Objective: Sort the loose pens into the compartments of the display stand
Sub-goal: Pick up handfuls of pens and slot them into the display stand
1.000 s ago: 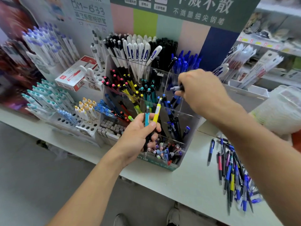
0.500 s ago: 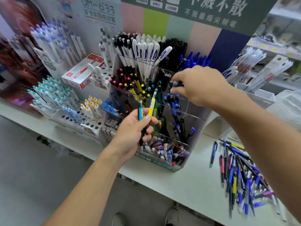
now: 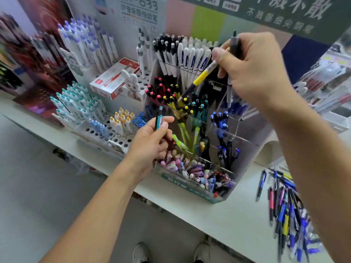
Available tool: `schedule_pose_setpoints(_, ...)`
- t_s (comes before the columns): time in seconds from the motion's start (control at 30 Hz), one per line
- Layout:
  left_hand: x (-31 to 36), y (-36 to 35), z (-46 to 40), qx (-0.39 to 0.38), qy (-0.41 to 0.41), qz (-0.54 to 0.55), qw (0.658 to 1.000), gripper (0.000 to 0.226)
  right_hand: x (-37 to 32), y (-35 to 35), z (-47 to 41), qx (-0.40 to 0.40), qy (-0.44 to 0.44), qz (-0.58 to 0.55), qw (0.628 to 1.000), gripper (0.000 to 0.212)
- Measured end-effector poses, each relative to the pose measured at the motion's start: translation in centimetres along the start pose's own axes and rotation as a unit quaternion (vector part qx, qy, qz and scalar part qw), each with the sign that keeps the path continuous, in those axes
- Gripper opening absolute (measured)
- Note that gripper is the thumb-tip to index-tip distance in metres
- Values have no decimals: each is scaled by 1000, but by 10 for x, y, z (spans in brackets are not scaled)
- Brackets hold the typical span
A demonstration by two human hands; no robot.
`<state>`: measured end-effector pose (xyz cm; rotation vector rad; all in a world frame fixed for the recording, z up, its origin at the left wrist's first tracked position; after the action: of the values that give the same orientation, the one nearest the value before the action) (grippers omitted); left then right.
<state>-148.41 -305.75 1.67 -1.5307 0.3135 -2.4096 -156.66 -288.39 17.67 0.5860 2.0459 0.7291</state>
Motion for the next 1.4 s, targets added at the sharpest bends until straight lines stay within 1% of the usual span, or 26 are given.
schedule_pose_setpoints(0.1,1,7,-4,-19,47,46,998,38,-3,-33,-15,-40,11,117,992,28)
schedule_pose_setpoints(0.17,2,7,-4,-26,50,62,996,42,-8,-60,-21,-74,22,190,979,26)
schedule_pose_setpoints(0.23,3,7,-4,-23,43,72,996,41,-20,-72,-27,-91,38,239,966,22)
schedule_pose_setpoints(0.3,5,8,-4,-23,32,78,996,39,-32,-66,-32,-77,57,255,962,19)
schedule_pose_setpoints(0.37,7,9,-5,-20,14,71,997,36,-37,-53,-38,-42,58,237,969,20)
schedule_pose_setpoints(0.43,8,11,-6,-3,-10,40,999,31,-32,-51,-41,-44,46,234,970,17)
schedule_pose_setpoints(0.53,9,12,-7,47,-57,-36,997,23,-21,-64,-34,-108,28,306,946,13)
schedule_pose_setpoints(0.6,11,12,-8,63,-81,-32,994,19,-23,-78,-27,-154,56,358,919,12)
schedule_pose_setpoints(0.67,12,12,-9,67,-92,-12,993,17,-29,-89,-20,-204,80,383,898,8)
schedule_pose_setpoints(0.73,13,12,-9,73,-101,-13,992,16,-28,-93,-17,-240,76,387,887,10)
schedule_pose_setpoints(0.77,13,12,-9,82,-106,-23,991,16,-26,-90,-17,-240,69,377,892,14)
schedule_pose_setpoints(0.83,15,13,-8,94,-119,-26,988,15,-23,-71,-18,-207,64,304,928,22)
schedule_pose_setpoints(0.87,17,12,-7,91,-124,-13,988,15,-21,-58,-17,-190,58,233,952,26)
schedule_pose_setpoints(0.9,19,9,-6,81,-128,4,989,15,-18,-44,-14,-178,41,133,974,28)
schedule_pose_setpoints(0.93,23,4,-5,64,-131,22,989,16,-14,-31,-8,-177,11,24,984,26)
schedule_pose_setpoints(0.97,26,-2,-3,43,-133,38,989,18,-10,-22,1,-184,-31,-72,980,21)
schedule_pose_setpoints(1.0,28,-10,-2,19,-132,50,990,20,-4,-16,11,-194,-76,-148,967,17)
schedule_pose_setpoints(1.03,31,-19,-1,-1,-132,57,990,21,4,-15,21,-202,-112,-204,951,12)
schedule_pose_setpoints(1.1,36,-34,-1,-24,-137,49,989,21,19,-16,35,-189,-150,-275,931,7)
schedule_pose_setpoints(1.17,37,-46,-3,-21,-140,14,990,19,31,-14,43,-159,-169,-324,917,5)
schedule_pose_setpoints(1.3,40,-58,-7,-3,-160,-71,985,16,41,-6,50,-133,-197,-388,891,15)
schedule_pose_setpoints(1.4,40,-63,-9,-36,-141,-155,977,12,48,-1,50,-78,-216,-392,891,15)
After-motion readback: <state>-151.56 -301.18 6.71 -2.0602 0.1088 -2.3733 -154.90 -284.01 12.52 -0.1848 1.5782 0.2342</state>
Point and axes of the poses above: each hand's wrist, its own z-axis away from the middle knuckle, its own y-axis out of the back of the hand, x = y × z, the point moved 3 cm from there along -z, towards the middle knuckle, and after that the axes turned 10 degrees about y, right-handed, at the moved point
